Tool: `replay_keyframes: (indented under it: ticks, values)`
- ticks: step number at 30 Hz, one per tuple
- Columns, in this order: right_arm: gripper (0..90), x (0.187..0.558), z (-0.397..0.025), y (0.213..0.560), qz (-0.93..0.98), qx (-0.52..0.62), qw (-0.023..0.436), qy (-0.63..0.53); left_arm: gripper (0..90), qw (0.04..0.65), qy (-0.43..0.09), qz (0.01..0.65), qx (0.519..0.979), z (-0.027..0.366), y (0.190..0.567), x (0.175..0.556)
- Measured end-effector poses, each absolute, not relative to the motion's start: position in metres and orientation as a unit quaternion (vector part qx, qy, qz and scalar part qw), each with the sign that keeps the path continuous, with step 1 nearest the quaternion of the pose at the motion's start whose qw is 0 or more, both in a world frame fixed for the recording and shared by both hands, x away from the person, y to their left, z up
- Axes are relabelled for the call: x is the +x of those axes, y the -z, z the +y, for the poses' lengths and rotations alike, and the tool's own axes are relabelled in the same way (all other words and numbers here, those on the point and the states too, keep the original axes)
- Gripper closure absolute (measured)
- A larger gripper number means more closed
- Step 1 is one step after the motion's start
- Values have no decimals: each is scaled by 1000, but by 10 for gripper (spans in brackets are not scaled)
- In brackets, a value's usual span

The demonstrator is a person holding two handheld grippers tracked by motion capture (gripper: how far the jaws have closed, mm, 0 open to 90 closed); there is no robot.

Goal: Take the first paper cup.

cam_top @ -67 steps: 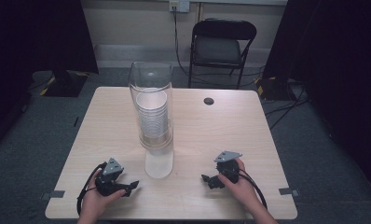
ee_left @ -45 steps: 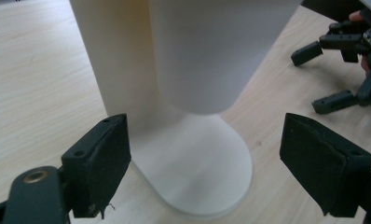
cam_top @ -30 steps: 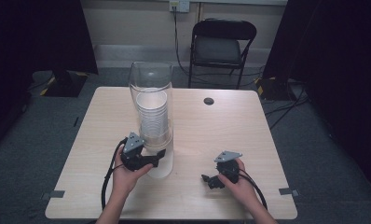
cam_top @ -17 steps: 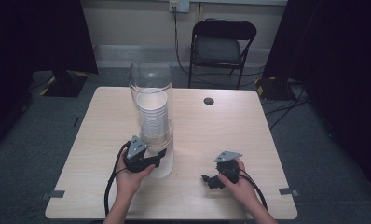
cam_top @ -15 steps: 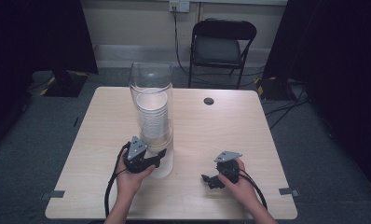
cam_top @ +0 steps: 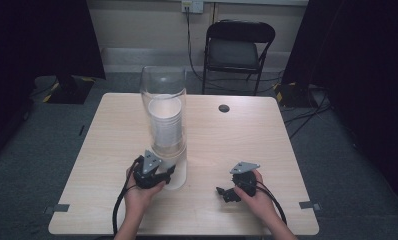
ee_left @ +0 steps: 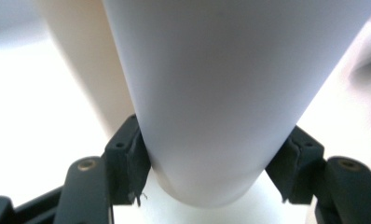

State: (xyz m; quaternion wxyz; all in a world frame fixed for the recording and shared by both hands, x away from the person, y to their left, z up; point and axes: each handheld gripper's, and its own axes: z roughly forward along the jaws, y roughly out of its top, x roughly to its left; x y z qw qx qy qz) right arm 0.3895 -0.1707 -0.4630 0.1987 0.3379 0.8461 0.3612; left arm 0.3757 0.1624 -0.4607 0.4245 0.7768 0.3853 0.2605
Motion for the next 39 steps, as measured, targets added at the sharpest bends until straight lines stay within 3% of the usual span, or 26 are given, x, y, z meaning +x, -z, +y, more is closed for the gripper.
replay_keyframes:
  ticks: [2, 15, 39]
  values:
    - [0, 389, -171, 463, 847, 337, 199, -361, 367, 459, -245, 413, 747, 168, 466, 371]
    - [0, 389, -171, 463, 846, 337, 199, -362, 354, 440, -252, 388, 769, 192, 461, 362]
    - [0, 389, -171, 463, 846, 337, 199, -362, 344, 437, -258, 483, 713, 249, 462, 380]
